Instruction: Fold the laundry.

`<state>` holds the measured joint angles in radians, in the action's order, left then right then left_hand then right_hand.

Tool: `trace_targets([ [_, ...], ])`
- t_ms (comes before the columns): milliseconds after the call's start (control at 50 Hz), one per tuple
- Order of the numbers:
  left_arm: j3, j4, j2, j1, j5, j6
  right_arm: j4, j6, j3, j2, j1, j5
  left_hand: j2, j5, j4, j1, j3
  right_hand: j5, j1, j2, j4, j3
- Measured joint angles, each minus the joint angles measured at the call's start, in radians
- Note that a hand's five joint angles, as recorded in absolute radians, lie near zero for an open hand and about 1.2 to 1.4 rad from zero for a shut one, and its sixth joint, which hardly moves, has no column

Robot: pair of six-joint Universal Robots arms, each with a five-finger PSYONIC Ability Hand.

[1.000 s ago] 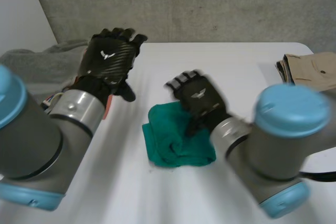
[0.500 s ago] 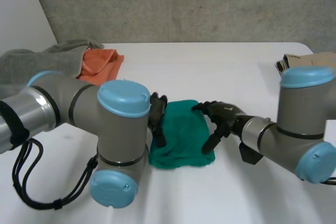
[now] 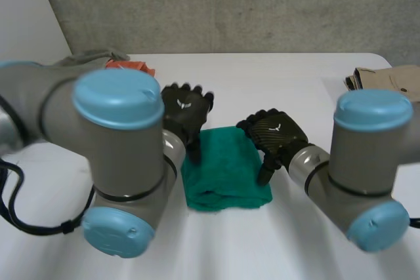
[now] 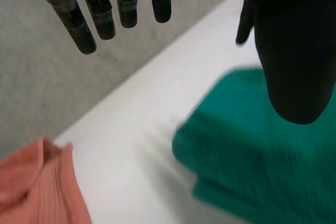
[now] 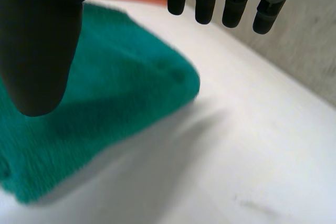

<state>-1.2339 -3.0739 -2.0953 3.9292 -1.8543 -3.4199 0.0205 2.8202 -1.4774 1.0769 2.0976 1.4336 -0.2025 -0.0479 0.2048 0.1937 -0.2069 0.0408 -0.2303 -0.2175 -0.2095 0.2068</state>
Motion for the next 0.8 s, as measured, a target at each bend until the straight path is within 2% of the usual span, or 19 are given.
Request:
trace_targets([
  [120,-0.019,0.001,0.095,0.033,0.147,0.009,0.195,-0.009,-0.216,0.112,0.064,-0.010,0.000,0.000,0.000,-0.001,0.000,0.000,0.000,0.000,0.000,0.000],
  [260,-0.043,0.003,0.132,0.074,0.257,0.019,0.364,-0.019,-0.347,0.084,0.127,-0.007,0.000,0.000,0.000,-0.001,0.000,0.000,0.000,0.000,0.000,0.000],
  [500,-0.047,0.003,0.122,0.080,0.265,0.040,0.510,-0.103,-0.351,-0.029,0.129,-0.002,0.000,0.000,0.000,-0.001,0.000,0.000,0.000,0.000,0.000,0.000],
  [800,-0.047,0.001,0.119,0.081,0.264,0.054,0.558,-0.152,-0.288,-0.091,0.126,0.001,0.000,0.000,0.000,-0.001,0.000,0.002,0.000,-0.003,-0.002,0.003],
])
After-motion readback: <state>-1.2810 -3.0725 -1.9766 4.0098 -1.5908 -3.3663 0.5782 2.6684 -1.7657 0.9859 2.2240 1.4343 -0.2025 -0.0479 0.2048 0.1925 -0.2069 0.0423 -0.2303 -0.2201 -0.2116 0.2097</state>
